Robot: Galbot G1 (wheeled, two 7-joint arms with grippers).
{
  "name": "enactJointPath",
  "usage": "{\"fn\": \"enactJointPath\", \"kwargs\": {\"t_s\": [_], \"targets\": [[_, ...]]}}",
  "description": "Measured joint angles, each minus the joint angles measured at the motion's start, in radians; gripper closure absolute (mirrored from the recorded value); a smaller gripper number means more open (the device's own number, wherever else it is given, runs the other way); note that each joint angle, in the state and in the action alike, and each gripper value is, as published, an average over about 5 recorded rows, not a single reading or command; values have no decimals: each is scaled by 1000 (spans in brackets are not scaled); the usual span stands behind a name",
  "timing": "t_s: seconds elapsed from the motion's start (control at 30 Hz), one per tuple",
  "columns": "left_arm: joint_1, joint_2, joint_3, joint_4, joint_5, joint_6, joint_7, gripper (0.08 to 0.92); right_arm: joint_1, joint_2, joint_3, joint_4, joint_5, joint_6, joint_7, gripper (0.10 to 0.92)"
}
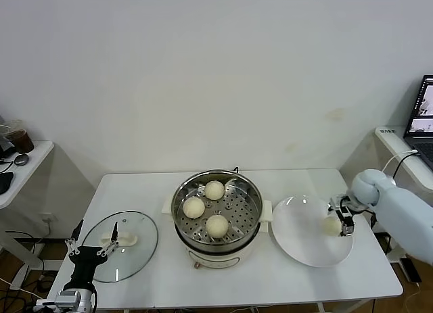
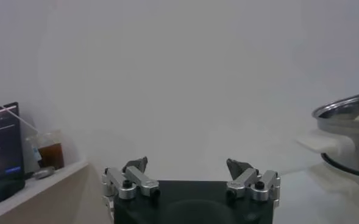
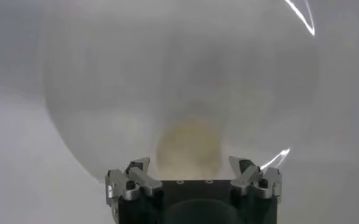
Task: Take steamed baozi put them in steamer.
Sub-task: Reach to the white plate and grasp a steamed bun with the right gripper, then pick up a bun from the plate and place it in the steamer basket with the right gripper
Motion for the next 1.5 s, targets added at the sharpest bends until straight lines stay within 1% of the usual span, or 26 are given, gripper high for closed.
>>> {"fn": "enactJointPath", "kwargs": {"t_s": [0.1,0.2,0.3,0.4,0.67,0.8,0.97,1.23,1.37,1.5], "targets": [[-1,1,0,0,0,0,0,177,-1,8,3,-5,-7,-7,2,379],[-3,2,0,0,0,0,0,177,0,11,3,-6,-8,-14,3,444],[-4,4,0,0,0,0,0,177,4,9,-1,-2,-4,-21,3,476],[-4,7,-1,-2,-1,1,1,177,15,0,-15,12,12,-31,-1,490],[-3,14,-1,-10,-8,1,3,177,126,-70,-122,120,126,-84,-25,499],[-5,20,3,-13,-11,1,4,177,253,-104,-228,200,224,-131,-29,499],[-13,22,16,-10,-10,1,4,177,464,-108,-402,303,378,-200,-19,499],[-25,28,27,-2,-11,1,3,177,752,-18,-649,443,642,-342,36,499],[-27,29,22,2,-15,1,3,177,819,52,-717,481,750,-424,81,497],[-27,26,15,5,-20,0,3,177,843,130,-761,495,824,-504,127,491]]}}
